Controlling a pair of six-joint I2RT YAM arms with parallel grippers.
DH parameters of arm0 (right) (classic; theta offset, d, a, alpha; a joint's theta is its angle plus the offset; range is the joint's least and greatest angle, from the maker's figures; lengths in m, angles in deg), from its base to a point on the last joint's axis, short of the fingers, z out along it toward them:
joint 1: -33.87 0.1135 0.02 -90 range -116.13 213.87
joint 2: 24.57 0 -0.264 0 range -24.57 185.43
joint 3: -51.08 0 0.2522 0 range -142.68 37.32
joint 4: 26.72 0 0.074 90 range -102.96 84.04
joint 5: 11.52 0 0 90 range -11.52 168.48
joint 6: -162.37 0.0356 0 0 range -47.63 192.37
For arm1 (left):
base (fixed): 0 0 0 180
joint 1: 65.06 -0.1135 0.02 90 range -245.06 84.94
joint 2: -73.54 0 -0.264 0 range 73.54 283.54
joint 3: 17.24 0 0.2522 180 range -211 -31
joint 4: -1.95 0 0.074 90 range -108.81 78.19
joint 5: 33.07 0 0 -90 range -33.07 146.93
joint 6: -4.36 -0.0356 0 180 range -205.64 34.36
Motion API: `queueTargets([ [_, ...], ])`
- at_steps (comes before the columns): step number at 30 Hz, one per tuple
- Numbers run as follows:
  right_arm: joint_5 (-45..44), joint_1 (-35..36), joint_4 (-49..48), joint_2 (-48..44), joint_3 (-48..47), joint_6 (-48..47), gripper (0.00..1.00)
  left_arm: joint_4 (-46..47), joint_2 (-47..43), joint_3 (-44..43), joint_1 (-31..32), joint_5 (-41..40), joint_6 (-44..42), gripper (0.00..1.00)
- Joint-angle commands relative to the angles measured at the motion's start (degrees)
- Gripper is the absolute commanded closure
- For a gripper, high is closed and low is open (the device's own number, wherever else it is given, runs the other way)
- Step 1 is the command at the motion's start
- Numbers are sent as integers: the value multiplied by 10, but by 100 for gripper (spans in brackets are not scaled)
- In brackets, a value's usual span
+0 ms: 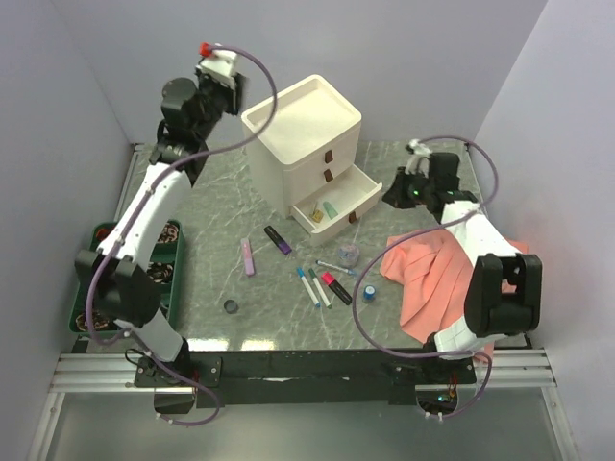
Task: Sort the stationery into containers
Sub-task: Place the stationery in the storage box.
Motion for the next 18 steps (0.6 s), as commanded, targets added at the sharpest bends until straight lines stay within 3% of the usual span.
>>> queueTargets([
  [1,-2,37,21,41,-56,-96,100,53,68,-56,-50,-34,69,99],
  [6,-5,38,31,97,-85,-97,100,43,133,-112,-71,-41,97,99],
  [11,-51,62,5,108,-75,-97,100,23,179,-128,-119,2,181,99],
  [14,-77,78,-5,99,-64,-110,100,-5,221,-189,-137,60,212,99],
  [18,-71,84,17,112,-62,-110,100,17,222,-170,-134,55,228,99],
])
